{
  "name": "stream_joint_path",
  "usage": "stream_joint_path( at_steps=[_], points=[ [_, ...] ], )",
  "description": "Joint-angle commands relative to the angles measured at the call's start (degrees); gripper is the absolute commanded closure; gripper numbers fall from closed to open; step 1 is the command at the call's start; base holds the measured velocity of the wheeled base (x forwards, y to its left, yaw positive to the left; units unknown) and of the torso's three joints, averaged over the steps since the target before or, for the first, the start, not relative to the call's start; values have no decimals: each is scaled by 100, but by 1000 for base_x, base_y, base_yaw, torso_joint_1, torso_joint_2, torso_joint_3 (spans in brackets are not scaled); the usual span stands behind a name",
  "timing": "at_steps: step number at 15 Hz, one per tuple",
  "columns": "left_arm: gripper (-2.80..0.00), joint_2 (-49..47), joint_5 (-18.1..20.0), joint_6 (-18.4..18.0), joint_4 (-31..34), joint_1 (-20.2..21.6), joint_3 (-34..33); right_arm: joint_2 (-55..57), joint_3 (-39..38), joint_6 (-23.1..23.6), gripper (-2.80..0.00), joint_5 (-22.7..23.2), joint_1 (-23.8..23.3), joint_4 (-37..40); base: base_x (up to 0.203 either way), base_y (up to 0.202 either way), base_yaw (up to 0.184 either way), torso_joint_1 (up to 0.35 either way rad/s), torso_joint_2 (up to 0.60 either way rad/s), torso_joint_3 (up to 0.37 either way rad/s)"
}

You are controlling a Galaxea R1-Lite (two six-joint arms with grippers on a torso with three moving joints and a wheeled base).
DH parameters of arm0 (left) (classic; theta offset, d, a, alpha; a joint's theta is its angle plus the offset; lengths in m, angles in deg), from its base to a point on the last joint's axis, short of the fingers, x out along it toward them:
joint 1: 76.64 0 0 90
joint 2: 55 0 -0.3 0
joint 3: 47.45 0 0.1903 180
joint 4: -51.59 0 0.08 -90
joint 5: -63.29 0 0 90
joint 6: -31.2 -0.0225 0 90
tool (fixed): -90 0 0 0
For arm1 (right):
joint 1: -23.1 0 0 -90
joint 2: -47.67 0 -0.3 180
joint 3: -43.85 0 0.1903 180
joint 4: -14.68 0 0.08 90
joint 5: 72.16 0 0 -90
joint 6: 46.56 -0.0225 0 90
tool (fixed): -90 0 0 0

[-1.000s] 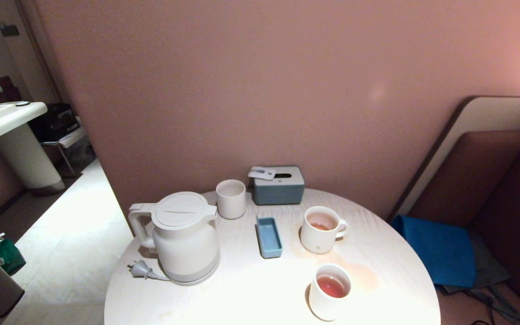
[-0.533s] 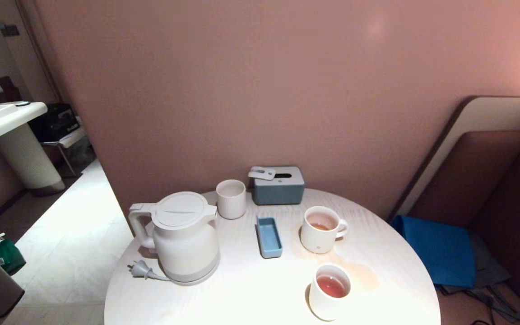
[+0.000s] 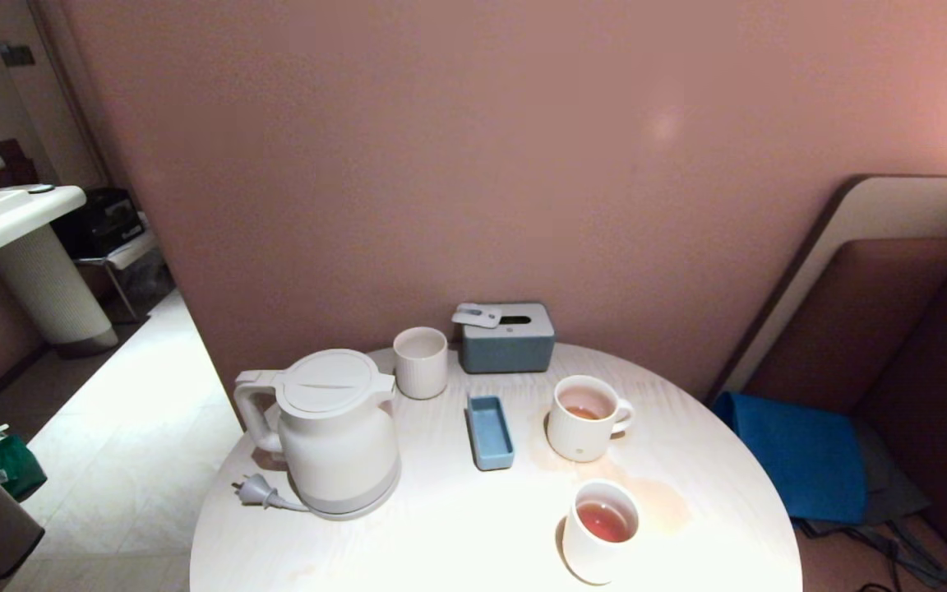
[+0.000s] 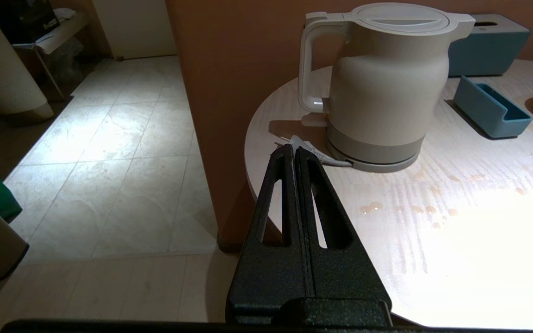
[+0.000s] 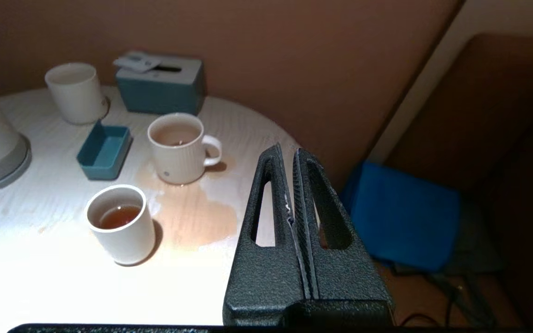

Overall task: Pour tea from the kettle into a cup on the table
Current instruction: Pick up the cup

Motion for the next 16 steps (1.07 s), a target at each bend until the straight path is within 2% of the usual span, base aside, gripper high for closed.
stream_joint_path(
  at_steps=[1,4,7,8,12,14,16],
  points=[
    [0,-9,2,2,-2,2,0,1578,386,-3,0,96,0,-12,0,0,0,0,0,0],
    [0,0,2,1,-2,2,0,3020,751,24,0,260,0,-29,0,0,0,0,0,0],
    [0,-9,2,2,-2,2,0,4321,796,337,0,717,0,-174,0,0,0,0,0,0],
    [0,-9,2,2,-2,2,0,4686,719,399,0,893,-2,-461,0,0,0,0,0,0],
    [0,-8,2,-6,-3,2,0,6081,-101,536,0,1395,-8,-2831,0,0,0,0,0,0],
    [0,-9,2,-6,-10,2,0,6474,-380,736,0,1852,-91,-3382,0,0,0,0,0,0],
    [0,0,2,-6,-10,2,0,6936,-558,855,0,2045,-141,-3972,0,0,0,0,0,0]
  ],
)
